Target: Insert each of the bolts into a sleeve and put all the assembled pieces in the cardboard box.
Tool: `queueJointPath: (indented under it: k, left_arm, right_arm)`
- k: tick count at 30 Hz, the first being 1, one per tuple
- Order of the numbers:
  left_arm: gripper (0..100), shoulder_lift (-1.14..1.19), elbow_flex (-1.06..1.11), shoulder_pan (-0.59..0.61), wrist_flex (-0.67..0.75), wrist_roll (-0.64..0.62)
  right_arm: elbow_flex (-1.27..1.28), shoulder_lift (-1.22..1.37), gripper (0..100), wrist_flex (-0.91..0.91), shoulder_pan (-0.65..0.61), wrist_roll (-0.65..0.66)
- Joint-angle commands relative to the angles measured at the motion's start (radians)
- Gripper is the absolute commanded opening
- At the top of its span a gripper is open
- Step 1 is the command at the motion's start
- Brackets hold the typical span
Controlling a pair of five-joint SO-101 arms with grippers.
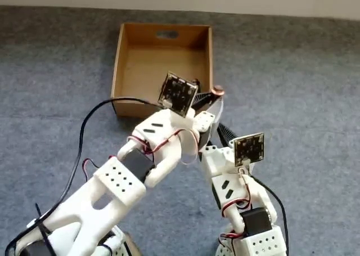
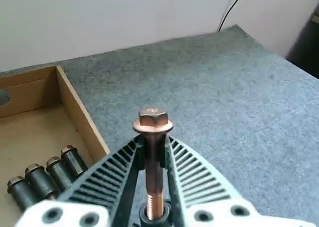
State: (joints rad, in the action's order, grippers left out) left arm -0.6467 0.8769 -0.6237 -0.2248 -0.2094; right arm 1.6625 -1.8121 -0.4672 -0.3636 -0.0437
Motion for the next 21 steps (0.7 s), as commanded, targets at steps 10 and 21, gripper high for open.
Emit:
queueJointPath:
  k: [10, 21]
  left_arm:
    - [1, -0.277, 0.157, -0.004, -0.015, -0.005]
    - [1, -0.377, 0.278, 0.022, -0.051, -0.005]
  right_arm:
    - [-0.03, -0.019, 0.5, 0.025, 0.005, 0.015]
    - [-0.031, -0.019, 0.5, 0.025, 0.005, 0.015]
